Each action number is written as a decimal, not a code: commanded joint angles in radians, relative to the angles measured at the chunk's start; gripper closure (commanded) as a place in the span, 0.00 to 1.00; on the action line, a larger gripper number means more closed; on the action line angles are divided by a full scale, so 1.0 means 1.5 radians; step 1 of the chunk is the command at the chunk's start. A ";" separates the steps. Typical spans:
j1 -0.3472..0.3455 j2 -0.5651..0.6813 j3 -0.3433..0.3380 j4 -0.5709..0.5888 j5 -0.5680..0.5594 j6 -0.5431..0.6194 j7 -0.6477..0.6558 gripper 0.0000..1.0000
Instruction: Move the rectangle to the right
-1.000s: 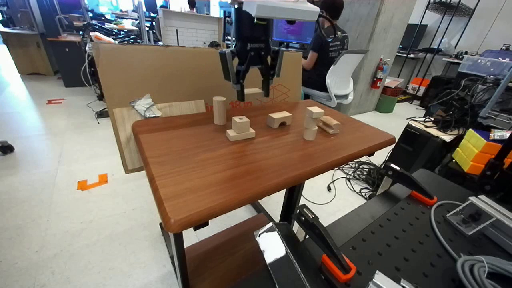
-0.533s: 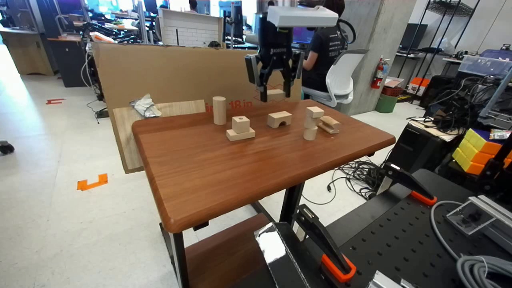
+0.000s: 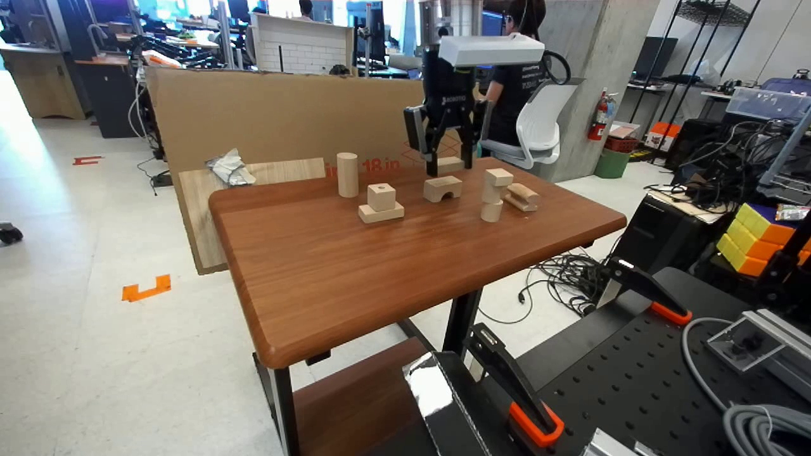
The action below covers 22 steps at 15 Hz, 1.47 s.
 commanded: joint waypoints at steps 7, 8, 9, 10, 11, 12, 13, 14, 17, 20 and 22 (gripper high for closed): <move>-0.004 0.031 0.005 0.031 -0.001 -0.020 -0.018 0.58; -0.002 0.035 0.004 0.034 -0.002 -0.022 -0.015 0.58; -0.002 0.035 0.004 0.034 -0.002 -0.023 -0.015 0.58; -0.001 0.037 0.003 0.034 -0.003 -0.023 -0.014 0.58; 0.000 0.040 0.003 0.037 -0.004 -0.024 -0.013 0.58; 0.001 0.042 0.003 0.038 -0.004 -0.026 -0.011 0.58; 0.002 0.043 0.003 0.041 -0.002 -0.029 -0.009 0.08; 0.002 0.043 0.004 0.043 0.000 -0.031 -0.008 0.07; 0.004 0.039 0.008 0.041 0.004 -0.031 -0.007 0.00; 0.012 -0.002 0.016 0.017 0.012 -0.029 0.007 0.00; 0.022 -0.036 0.019 0.006 0.011 -0.037 0.028 0.00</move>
